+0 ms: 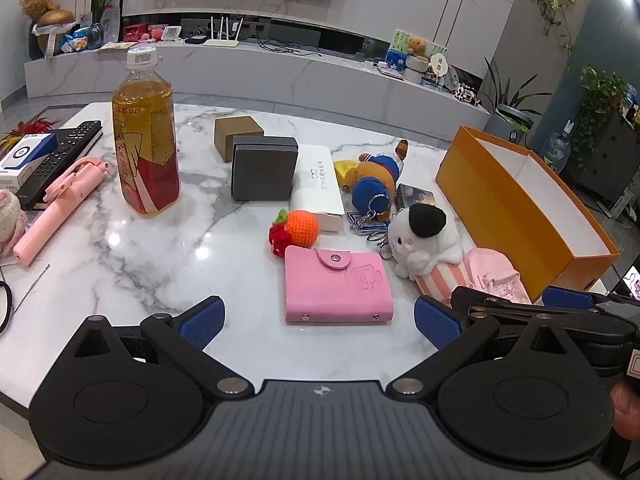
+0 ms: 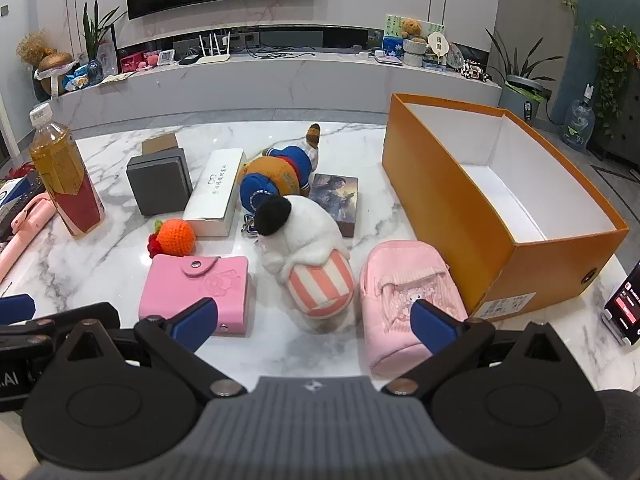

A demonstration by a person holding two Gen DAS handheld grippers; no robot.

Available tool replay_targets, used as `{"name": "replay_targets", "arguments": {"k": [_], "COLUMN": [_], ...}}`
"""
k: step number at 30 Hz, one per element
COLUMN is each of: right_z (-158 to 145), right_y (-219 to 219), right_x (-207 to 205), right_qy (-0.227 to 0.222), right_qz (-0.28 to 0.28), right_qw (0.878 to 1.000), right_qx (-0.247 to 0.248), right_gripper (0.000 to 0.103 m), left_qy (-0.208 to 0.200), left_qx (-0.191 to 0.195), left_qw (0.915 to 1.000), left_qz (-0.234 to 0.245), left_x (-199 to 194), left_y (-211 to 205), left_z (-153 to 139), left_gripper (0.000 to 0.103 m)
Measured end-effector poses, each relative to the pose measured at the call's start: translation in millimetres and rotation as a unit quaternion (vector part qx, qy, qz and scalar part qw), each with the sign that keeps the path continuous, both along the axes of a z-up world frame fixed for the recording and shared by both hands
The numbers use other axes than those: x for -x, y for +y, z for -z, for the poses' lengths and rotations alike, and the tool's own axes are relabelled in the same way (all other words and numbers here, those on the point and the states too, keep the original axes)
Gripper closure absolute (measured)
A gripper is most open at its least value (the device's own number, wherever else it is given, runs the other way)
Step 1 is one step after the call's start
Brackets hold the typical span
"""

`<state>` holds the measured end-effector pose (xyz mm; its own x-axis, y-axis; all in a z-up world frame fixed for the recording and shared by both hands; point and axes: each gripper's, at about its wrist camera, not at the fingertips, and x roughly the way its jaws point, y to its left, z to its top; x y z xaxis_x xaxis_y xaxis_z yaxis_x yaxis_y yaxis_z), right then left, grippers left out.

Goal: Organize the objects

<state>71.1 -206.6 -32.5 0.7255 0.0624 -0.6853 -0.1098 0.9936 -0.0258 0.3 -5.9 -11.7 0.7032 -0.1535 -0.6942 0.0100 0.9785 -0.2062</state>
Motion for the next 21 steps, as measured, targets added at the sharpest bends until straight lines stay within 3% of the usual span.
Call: {"name": "replay_targets", "arguments": {"k": [21], "right_z": [2.4], "right_y": [5.1], "right_x": [-6.5], "right_qy": [0.002], "right_qz": [-0.003], "right_qw": [1.0], "right_qx": [0.01], "right_gripper": [0.001], "left_qy": [0.004], "left_qx": [0.005], "left_qw": [1.0], "left_qz": [-0.004], "left_x": [-5.8], "left_y": [3.0], "left_z": [3.9], "left_gripper": [0.0]}}
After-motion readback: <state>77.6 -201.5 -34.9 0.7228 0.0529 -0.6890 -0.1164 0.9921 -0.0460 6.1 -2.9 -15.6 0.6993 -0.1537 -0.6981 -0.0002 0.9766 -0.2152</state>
